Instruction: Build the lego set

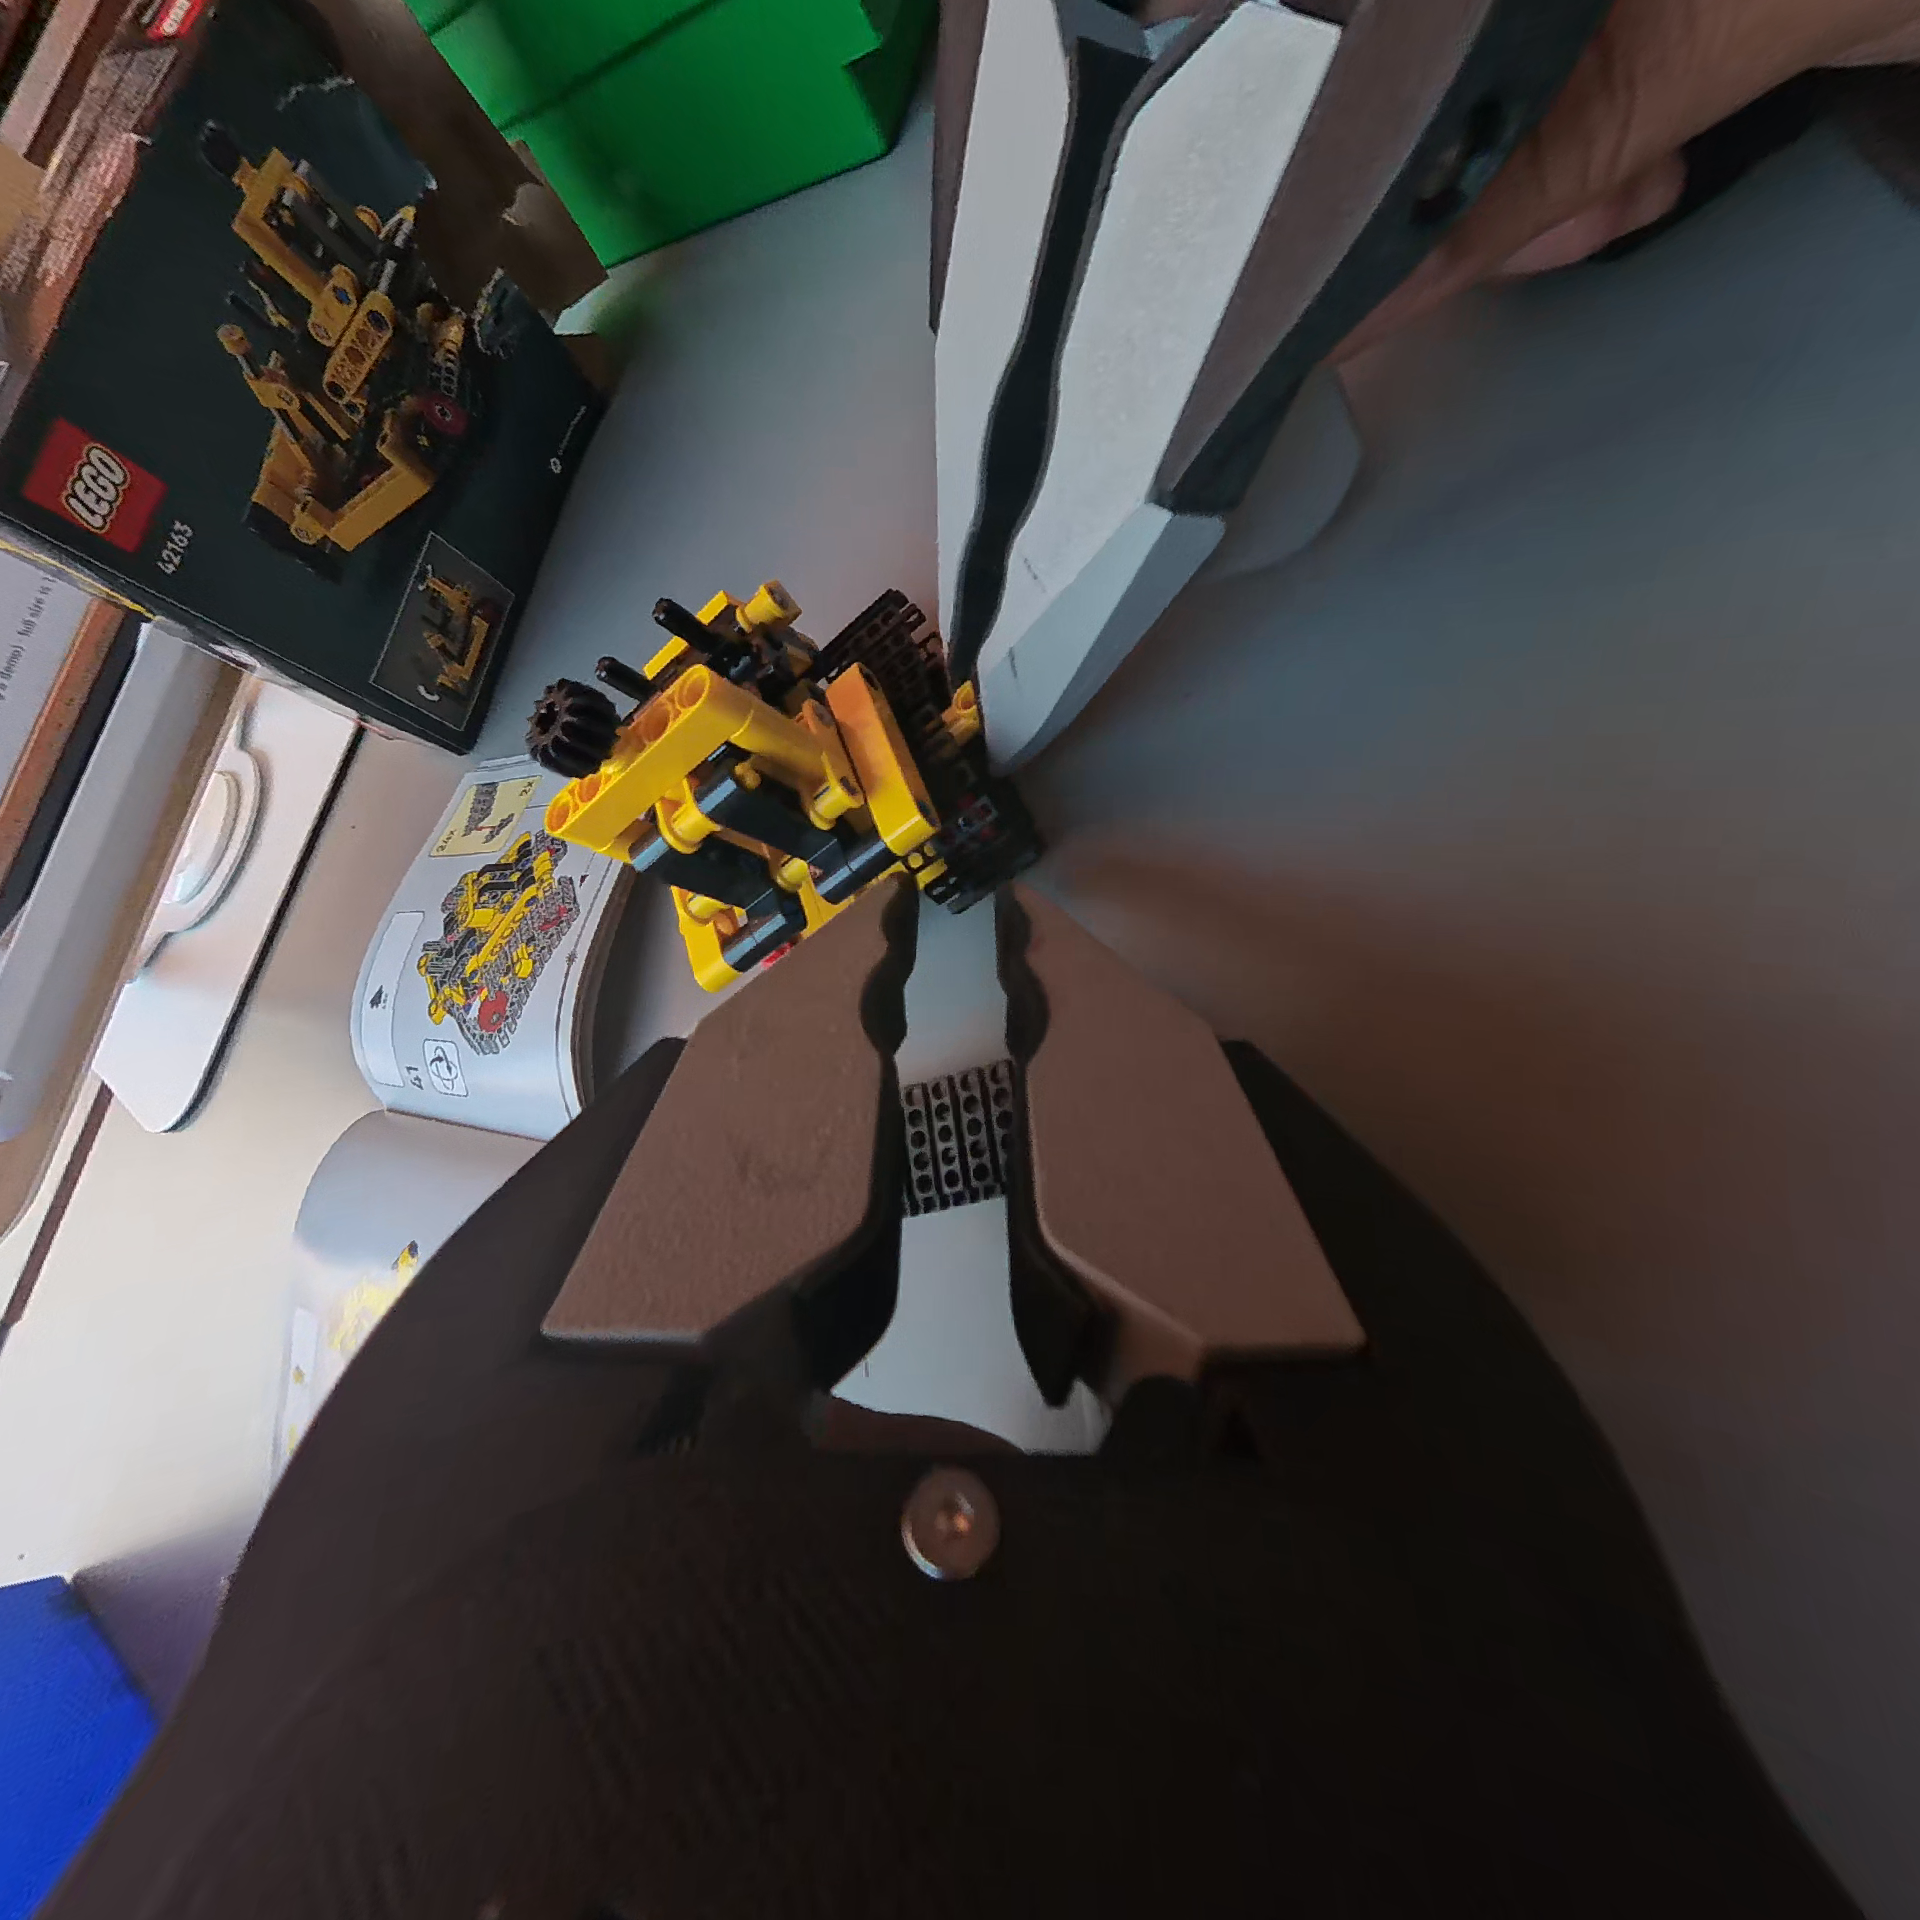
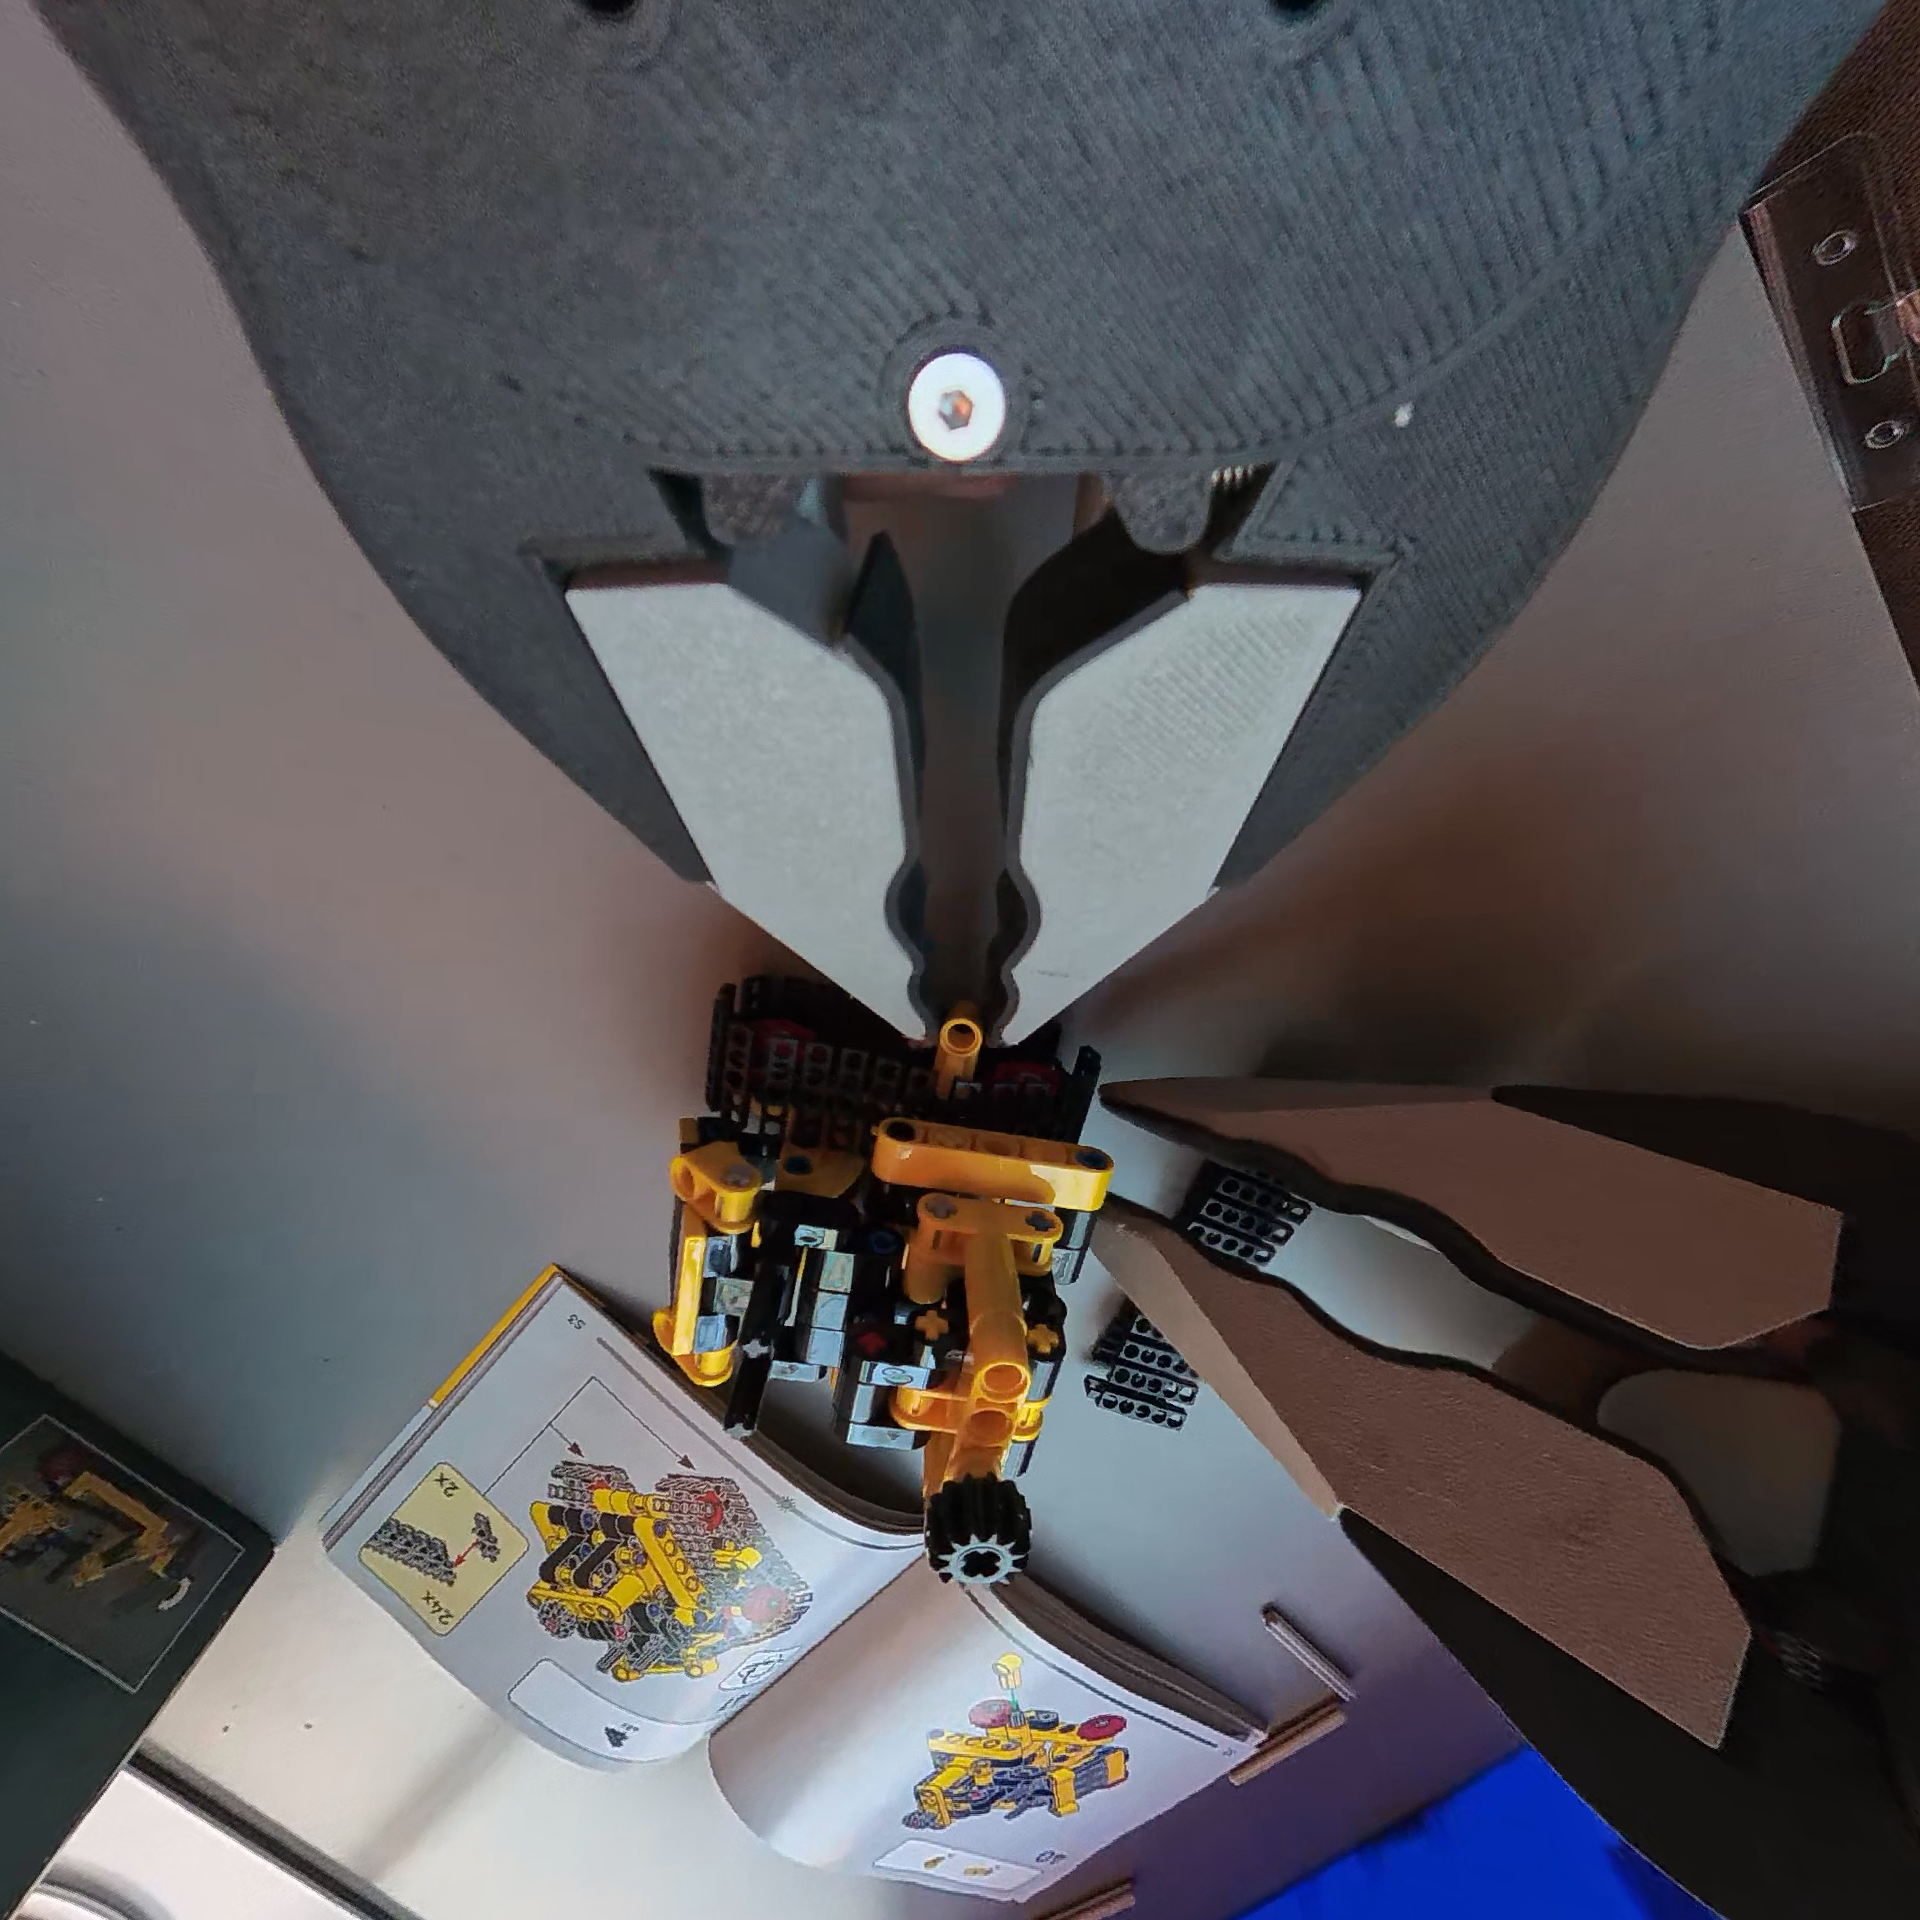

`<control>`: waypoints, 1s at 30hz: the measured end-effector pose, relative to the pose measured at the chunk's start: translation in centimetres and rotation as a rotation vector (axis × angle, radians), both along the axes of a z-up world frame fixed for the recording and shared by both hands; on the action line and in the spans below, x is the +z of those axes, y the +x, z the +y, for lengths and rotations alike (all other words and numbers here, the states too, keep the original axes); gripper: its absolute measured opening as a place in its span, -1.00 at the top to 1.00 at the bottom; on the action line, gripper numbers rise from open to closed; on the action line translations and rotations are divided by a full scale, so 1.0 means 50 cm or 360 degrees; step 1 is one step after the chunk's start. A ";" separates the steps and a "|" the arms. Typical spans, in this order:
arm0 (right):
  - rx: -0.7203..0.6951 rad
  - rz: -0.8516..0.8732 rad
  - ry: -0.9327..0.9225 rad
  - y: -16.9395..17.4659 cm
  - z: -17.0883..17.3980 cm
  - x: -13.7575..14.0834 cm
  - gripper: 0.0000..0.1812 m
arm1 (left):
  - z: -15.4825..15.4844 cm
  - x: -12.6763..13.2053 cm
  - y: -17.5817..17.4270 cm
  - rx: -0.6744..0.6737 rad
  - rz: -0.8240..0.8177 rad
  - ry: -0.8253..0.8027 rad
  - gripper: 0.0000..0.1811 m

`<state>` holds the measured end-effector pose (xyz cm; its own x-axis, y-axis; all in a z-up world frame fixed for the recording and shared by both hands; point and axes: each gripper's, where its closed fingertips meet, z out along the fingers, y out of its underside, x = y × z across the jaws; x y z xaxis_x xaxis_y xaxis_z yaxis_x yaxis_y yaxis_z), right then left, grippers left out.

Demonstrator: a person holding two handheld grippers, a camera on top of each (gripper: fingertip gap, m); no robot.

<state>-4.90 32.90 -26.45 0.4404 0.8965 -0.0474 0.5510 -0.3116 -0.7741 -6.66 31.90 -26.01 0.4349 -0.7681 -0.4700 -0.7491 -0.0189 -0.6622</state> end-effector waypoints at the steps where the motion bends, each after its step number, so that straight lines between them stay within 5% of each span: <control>1: -0.0001 0.0000 0.0001 0.000 0.000 0.000 0.95 | 0.001 -0.001 0.000 0.0009 0.0009 0.0007 0.89; 30: 0.0061 -0.0037 0.0076 -0.006 -0.020 0.062 0.96 | -0.018 0.027 0.000 0.0029 0.0017 0.0060 0.93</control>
